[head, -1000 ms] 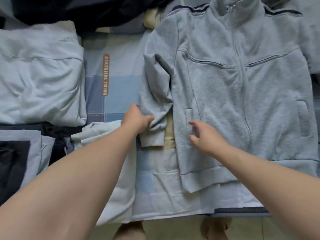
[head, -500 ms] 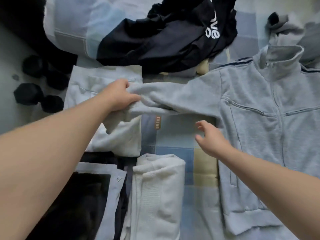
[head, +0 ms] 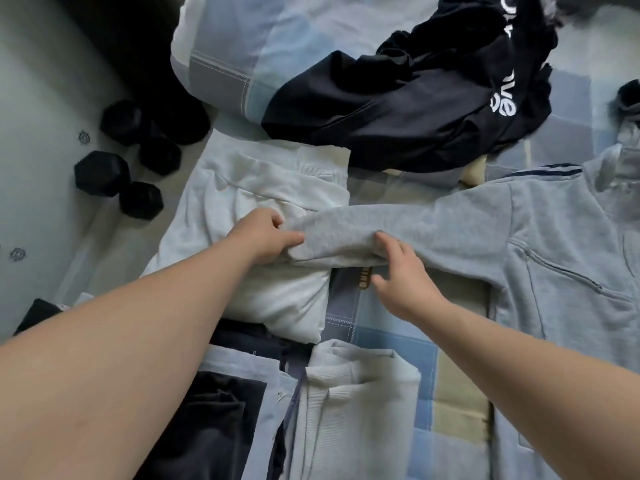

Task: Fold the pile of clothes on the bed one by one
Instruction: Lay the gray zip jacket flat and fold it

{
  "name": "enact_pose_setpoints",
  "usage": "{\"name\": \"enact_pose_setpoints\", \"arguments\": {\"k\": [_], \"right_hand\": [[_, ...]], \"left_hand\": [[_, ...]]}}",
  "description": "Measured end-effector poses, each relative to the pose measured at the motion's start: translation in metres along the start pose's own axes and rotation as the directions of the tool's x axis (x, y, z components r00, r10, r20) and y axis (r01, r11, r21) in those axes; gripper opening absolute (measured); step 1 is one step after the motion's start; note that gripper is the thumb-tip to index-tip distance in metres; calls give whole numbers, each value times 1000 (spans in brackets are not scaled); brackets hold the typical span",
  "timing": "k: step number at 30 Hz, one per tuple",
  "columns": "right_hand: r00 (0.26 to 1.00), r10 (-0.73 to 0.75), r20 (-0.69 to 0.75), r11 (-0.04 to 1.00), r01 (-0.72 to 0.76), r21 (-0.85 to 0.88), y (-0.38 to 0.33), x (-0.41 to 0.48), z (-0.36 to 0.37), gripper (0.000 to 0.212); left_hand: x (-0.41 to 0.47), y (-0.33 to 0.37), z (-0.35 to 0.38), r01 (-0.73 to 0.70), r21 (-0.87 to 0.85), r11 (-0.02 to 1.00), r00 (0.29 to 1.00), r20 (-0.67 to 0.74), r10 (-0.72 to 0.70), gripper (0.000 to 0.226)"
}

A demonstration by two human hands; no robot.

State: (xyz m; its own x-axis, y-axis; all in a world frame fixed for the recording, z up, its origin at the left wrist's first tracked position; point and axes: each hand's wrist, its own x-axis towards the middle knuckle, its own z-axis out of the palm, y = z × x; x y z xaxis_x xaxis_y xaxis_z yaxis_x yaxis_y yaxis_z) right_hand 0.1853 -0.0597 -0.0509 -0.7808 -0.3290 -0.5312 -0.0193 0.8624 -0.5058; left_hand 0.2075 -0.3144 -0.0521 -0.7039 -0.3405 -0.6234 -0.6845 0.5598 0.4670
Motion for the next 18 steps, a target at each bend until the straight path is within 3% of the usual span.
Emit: {"name": "enact_pose_setpoints", "arguments": {"k": [3,5,9,12,14,16,18], "right_hand": [[993,-26,-115,999,20,-49,-12,6,-3,76],[976,-82,-203,977,38,-211,-18,9,-7,75],[962,-237,-134,877,152,-457,-25,21,-6,60],[938,-325,-120,863,242,-443,-31,31,-1,21],[929,-342,-145,869,254,-425,-33,32,1,12],[913,-367,-177,879,278,-387,-30,28,2,7],[895,-408,-179,870,323,-372,-23,18,2,4]], "left_hand": [[-2,4,-8,-89,-181,979,996,-8,89,30],[-5,4,-11,-96,-314,945,995,8,104,26],[-18,3,-12,-195,-365,911,979,-13,204,28],[-23,-5,-14,-120,-442,889,974,122,193,32],[-25,-8,-10,-23,-420,907,966,223,127,32],[-23,-9,-4,7,-393,920,977,199,77,36],[-19,-9,5,-55,-327,943,987,127,101,32]]}}
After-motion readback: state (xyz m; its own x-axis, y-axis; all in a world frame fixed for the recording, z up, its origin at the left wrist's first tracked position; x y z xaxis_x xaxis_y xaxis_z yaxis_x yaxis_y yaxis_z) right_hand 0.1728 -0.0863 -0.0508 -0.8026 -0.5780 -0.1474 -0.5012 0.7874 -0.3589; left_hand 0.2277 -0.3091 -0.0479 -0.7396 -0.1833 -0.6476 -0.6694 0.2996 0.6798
